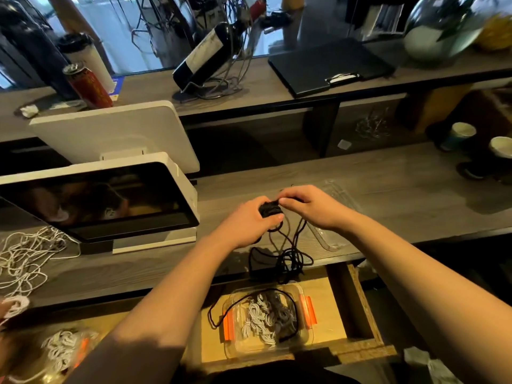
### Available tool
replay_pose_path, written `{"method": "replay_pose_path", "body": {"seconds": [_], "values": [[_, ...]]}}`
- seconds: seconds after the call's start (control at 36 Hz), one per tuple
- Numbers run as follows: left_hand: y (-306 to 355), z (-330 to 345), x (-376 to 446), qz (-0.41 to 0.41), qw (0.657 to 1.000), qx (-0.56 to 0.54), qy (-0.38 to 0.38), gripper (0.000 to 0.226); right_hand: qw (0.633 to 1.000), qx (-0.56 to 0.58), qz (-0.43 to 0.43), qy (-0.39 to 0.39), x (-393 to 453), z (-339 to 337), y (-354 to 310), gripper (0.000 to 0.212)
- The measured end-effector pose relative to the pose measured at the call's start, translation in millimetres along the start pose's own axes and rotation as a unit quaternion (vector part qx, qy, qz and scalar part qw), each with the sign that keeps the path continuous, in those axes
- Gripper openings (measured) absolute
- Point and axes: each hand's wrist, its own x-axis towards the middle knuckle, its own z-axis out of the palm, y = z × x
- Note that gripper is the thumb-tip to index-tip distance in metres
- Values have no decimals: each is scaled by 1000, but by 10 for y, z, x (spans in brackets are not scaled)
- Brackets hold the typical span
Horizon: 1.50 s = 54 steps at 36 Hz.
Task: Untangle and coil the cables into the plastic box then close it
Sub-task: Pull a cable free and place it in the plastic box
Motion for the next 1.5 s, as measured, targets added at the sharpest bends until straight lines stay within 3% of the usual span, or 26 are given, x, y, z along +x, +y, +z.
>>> {"method": "replay_pose_path", "body": {"seconds": [0.08,0.25,0.33,0.44,0.53,0.64,0.75,0.86,0.97,1.08,1.17,1.25,1.36,1.42,1.5], "values": [[36,-19,24,17,999,-31,-9,14,999,26,-14,28,-6,-60,15,11],[42,-69,-29,76,981,-171,56,27,997,41,58,8,35,-153,372,11],[136,-164,-131,112,968,-201,96,34,994,13,103,26,100,-144,663,10],[197,-338,-257,142,954,-231,128,38,984,59,158,63,151,-113,898,12],[175,-429,-286,146,948,-240,151,33,971,103,186,105,162,-78,924,16],[154,-458,-321,145,942,-249,172,31,964,82,200,153,224,-75,912,31],[74,-548,-329,115,914,-322,219,26,954,155,200,161,211,-182,984,22],[11,-547,-328,91,947,-257,173,28,959,138,200,146,206,-320,1017,17],[-9,-523,-302,44,973,-203,103,30,974,-17,221,47,243,-387,1009,20],[66,-488,-318,20,988,-151,18,45,955,-143,258,-18,208,-324,992,30],[99,-490,-327,25,982,-187,7,60,939,-209,272,-21,151,-269,937,39],[149,-525,-346,53,945,-321,39,42,951,-188,235,73,138,-241,765,41],[298,-571,-361,74,822,-563,47,47,954,-76,118,264,85,-247,284,38],[383,-555,-351,74,777,-624,52,49,963,60,54,257,34,-203,-58,29],[468,-502,-331,67,701,-709,50,50,978,167,-23,127,-50,7,-476,29]]}}
